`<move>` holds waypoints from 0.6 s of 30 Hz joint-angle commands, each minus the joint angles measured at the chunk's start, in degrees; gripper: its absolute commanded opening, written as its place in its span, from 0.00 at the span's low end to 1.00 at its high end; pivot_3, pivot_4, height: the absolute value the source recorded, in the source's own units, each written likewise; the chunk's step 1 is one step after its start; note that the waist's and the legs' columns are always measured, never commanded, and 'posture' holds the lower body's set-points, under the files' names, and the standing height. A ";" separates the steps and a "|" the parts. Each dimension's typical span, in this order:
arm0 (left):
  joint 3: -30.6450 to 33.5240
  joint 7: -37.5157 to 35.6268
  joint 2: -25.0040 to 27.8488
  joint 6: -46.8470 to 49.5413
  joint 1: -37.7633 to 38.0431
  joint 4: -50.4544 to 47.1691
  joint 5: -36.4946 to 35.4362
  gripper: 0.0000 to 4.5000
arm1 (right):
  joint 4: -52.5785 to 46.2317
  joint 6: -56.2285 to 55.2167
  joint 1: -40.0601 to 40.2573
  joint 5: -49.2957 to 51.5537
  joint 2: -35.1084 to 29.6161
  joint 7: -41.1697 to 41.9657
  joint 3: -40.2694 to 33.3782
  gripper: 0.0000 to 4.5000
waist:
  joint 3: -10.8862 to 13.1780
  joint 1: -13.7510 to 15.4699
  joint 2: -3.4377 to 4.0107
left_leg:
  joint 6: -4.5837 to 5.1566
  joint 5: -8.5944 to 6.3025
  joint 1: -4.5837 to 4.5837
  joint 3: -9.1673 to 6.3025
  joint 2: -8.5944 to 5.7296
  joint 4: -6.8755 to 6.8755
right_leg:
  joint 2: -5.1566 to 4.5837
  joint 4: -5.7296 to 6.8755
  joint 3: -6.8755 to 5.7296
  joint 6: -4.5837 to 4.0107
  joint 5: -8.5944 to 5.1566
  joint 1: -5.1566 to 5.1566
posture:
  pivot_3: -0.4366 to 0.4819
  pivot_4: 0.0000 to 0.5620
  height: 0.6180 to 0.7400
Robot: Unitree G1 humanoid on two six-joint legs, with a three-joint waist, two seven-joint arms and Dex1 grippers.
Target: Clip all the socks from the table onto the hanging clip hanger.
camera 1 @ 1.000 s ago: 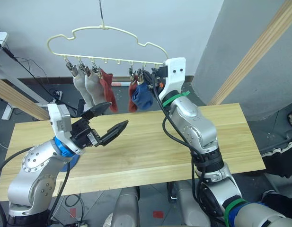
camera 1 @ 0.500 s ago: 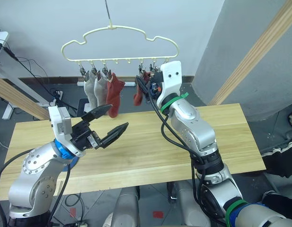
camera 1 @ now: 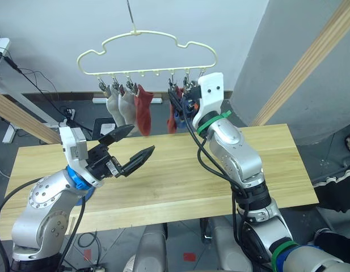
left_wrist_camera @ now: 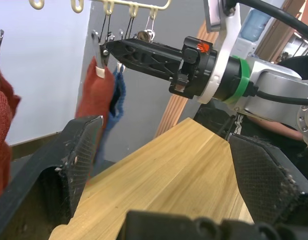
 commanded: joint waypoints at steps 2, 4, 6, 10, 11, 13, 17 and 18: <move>-0.14 0.30 0.03 -0.33 -0.32 -2.69 -0.43 1.00 | -6.37 -1.75 1.69 3.92 0.14 3.47 -2.34 0.88 | 0.00 0.00 0.00 | 0.00 0.00 0.00 -0.01 0.00 0.00 | 0.00 0.00 -0.01 0.00 0.00 0.00 | 0.55 0.63 1.00; -0.31 0.33 0.06 -0.31 -0.57 -2.60 -0.43 1.00 | -7.81 -1.43 2.64 4.87 -0.75 5.19 -2.62 0.88 | 0.00 -0.01 0.00 | 0.00 0.00 0.00 -0.01 0.00 -0.01 | 0.00 -0.02 0.00 0.00 0.00 0.00 | 0.55 0.63 1.00; -0.45 0.38 0.07 -0.24 -0.95 -2.41 -0.43 1.00 | -8.66 -0.90 3.34 5.83 -1.67 7.03 -2.42 0.88 | 0.00 -0.01 0.00 | 0.00 0.00 -0.01 0.00 -0.01 0.00 | -0.01 -0.03 0.01 0.00 0.00 0.01 | 0.55 0.62 1.00; -0.64 0.33 0.04 -0.15 -1.43 -2.21 -0.40 1.00 | -8.73 -1.03 3.46 6.25 -2.11 8.01 -2.10 0.88 | 0.00 -0.09 0.00 | 0.00 0.00 0.00 -0.01 -0.01 0.01 | -0.01 0.01 0.00 0.00 0.00 0.01 | 0.54 0.62 1.00; -0.70 0.38 0.02 -0.12 -1.55 -2.21 -0.40 1.00 | -8.66 -1.11 3.37 6.22 -2.05 8.10 -2.08 0.88 | 0.00 -0.14 0.00 | 0.00 0.00 0.01 0.00 -0.01 0.01 | 0.00 0.02 0.00 0.00 0.00 0.01 | 0.54 0.62 1.00; -0.78 0.40 0.03 -0.10 -1.71 -2.21 -0.36 1.00 | -8.62 -1.07 3.28 6.17 -1.88 8.12 -2.02 0.88 | 0.00 -0.14 0.00 | 0.00 0.00 0.01 -0.01 -0.01 0.00 | 0.00 0.03 0.00 0.00 0.00 0.00 | 0.54 0.62 1.00; -0.71 0.42 0.08 0.01 -1.75 -2.33 -0.42 1.00 | -8.68 -0.78 3.53 6.05 -1.45 8.12 -1.31 0.88 | 0.00 -0.11 0.00 | 0.00 0.00 0.01 0.00 -0.01 0.01 | 0.00 0.03 0.00 0.00 0.00 0.00 | 0.55 0.61 1.00; -0.68 0.42 0.10 0.04 -1.73 -2.37 -0.45 1.00 | -8.66 -0.70 3.62 5.99 -1.36 8.09 -1.08 0.88 | 0.00 -0.10 0.00 | 0.00 0.00 0.01 0.00 -0.01 0.01 | 0.00 0.02 0.01 0.00 0.00 0.00 | 0.55 0.61 1.00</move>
